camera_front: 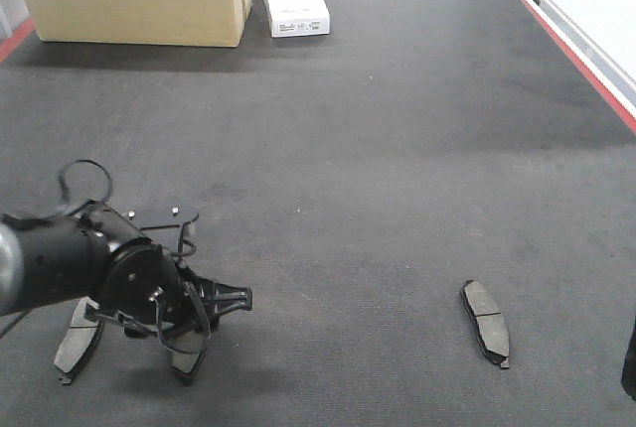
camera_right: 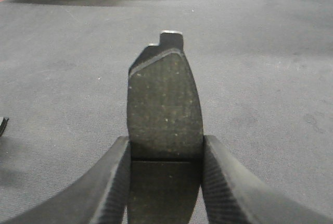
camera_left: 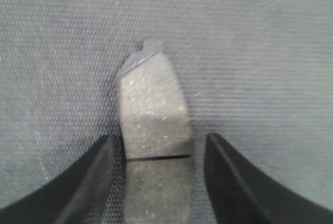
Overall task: Move and align brake pads A on conveyor
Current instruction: 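Lower the left gripper's pad onto the belt beside the placed pad, then open the left gripper and raise it away from the pad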
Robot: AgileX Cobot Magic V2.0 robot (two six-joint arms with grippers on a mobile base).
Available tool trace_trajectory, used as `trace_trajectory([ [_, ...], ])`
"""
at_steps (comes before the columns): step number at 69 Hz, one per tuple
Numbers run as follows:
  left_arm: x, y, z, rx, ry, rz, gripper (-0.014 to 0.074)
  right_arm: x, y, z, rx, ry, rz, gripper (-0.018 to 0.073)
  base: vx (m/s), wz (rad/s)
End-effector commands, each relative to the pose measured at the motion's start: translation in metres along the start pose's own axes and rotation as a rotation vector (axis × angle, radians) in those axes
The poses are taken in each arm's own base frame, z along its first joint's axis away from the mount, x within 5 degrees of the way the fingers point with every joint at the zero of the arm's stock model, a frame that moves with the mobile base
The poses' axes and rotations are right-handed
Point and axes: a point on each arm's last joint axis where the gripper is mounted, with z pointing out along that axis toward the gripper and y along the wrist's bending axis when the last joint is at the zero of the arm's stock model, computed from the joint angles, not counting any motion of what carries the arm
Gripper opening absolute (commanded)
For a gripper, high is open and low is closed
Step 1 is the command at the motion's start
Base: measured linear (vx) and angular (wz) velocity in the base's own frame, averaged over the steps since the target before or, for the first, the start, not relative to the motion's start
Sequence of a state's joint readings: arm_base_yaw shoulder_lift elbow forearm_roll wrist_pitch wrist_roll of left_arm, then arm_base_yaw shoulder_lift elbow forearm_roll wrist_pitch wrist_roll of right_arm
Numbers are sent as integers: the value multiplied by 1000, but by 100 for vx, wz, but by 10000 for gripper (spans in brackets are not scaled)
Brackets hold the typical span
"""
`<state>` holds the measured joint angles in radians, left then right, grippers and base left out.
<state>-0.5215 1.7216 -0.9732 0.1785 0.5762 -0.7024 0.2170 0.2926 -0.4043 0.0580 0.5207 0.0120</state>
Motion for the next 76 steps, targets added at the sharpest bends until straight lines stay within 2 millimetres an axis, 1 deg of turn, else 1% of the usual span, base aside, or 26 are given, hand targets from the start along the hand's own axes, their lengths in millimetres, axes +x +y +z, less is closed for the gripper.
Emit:
trace_trajectory([
  [1, -12, -5, -35, 66, -116, 13, 402, -18, 0, -4, 7, -126, -15, -4, 0, 0],
  [9, -13, -4, -65, 92, -191, 37, 402, -18, 0, -4, 7, -126, -15, -4, 0, 0],
  [17, -9, -1, -104, 103, -294, 100, 397, -18, 0, -4, 7, -126, -15, -4, 0, 0],
  [23, 0, 3, -138, 116, -370, 138, 396, -18, 0, -4, 7, -126, -15, -4, 0, 0],
  [24, 1, 3, -141, 118, -375, 143, 396, -18, 0, -4, 7, -126, -15, -4, 0, 0],
  [29, 10, 8, -167, 130, -430, 170, 396, -18, 0, -4, 7, -126, -15, -4, 0, 0],
  [36, 21, 18, -193, 134, -493, 191, 396, -18, 0, -4, 7, -126, -15, -4, 0, 0],
  [40, 28, 25, -203, 136, -528, 215, 396, -18, 0, -4, 7, -126, -15, -4, 0, 0],
  [46, 43, 38, -212, 142, -562, 263, 396, -18, 0, -4, 7, -126, -15, -4, 0, 0],
  [48, 48, 42, -212, 143, -563, 272, 396, -18, 0, -4, 7, -126, -15, -4, 0, 0],
  [58, 83, 70, -223, 191, -614, 280, 396, -18, 0, -4, 7, -126, -15, -4, 0, 0],
  [59, 85, 71, -223, 196, -614, 278, 396, -18, 0, -4, 7, -126, -15, -4, 0, 0],
  [70, 132, 102, -221, 280, -675, 310, 396, -18, 0, -4, 7, -126, -15, -4, 0, 0],
  [76, 154, 116, -218, 326, -742, 327, 395, -18, 0, -4, 7, -126, -15, -4, 0, 0],
])
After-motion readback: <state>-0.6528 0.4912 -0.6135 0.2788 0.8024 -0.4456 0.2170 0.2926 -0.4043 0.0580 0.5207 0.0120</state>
